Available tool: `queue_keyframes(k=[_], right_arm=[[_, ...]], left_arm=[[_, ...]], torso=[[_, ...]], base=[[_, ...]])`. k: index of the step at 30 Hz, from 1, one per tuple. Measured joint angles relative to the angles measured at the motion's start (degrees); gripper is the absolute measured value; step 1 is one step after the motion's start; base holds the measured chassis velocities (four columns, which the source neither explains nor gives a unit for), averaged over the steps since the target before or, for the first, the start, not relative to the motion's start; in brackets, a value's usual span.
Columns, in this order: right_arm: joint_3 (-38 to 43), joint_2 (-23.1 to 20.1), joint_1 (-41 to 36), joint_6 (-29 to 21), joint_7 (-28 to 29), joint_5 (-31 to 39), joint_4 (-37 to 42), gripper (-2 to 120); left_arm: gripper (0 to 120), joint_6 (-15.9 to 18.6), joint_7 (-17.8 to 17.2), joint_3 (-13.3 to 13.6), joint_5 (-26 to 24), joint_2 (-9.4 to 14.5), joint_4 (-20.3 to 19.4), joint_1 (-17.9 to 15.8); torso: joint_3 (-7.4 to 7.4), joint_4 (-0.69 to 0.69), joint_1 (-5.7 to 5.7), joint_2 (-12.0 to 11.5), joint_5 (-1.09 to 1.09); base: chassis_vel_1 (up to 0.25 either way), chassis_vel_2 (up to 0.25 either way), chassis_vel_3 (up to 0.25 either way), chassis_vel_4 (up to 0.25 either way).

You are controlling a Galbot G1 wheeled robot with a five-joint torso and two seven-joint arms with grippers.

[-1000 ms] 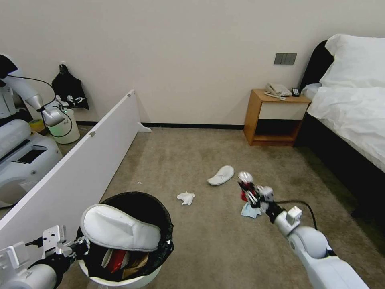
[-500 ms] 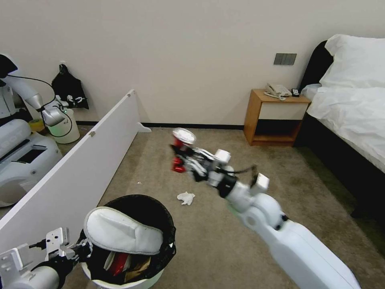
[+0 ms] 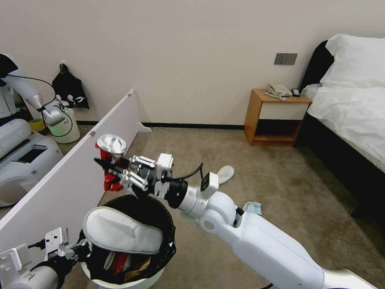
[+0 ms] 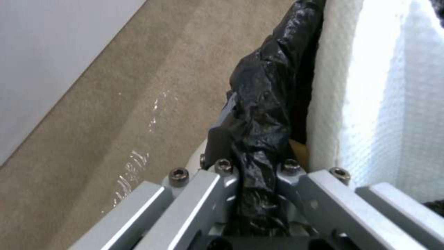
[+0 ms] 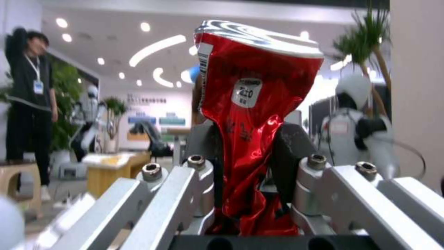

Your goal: Pick up the trash bin, then pick up the garbage from the floor and place it into the trash bin.

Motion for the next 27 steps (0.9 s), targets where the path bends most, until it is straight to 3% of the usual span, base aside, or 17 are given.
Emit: queue_keyframes(k=[7, 9, 19, 22, 27], right_arm=[[-1.8, -2.3, -0.9, -0.3, 0.6, -1.0, 0.3, 19], [-3.6, -5.1, -2.1, -0.3, 1.3, -3.2, -0.2, 19], [-3.7, -10.5, -5.0, -0.2, 2.2, -7.9, -1.4, 19], [-4.5, -11.6, -5.8, -0.7, 3.2, -8.6, -1.3, 23], [-5.7, -11.5, -6.2, -1.1, 3.6, -9.9, -2.0, 43]], left_arm=[[3, 0.0, 0.0, 0.0, 0.0, 0.2, 0.0, -0.2], [3, 0.0, 0.0, 0.0, -0.1, 0.3, 0.0, -0.5], [3, 0.0, -0.1, -0.3, -0.6, 0.7, 0.0, -1.0], [3, 0.0, -0.1, -0.3, -0.9, 0.8, 0.0, -1.2], [3, 0.0, -0.2, -0.3, -1.2, 0.8, 0.0, -1.3]], torso=[[0.00, 0.01, 0.00, 0.0, 0.01], [0.00, 0.00, 0.00, 0.0, 0.02], [0.00, 0.01, 0.00, 0.0, 0.02], [0.00, 0.01, 0.00, 0.0, 0.02], [-0.01, 0.01, 0.00, 0.0, 0.01]], base=[[0.000, 0.000, 0.000, 0.000], [0.000, 0.000, 0.000, 0.000], [0.000, 0.000, 0.000, 0.000], [0.000, 0.000, 0.000, 0.000], [0.000, 0.000, 0.000, 0.000]])
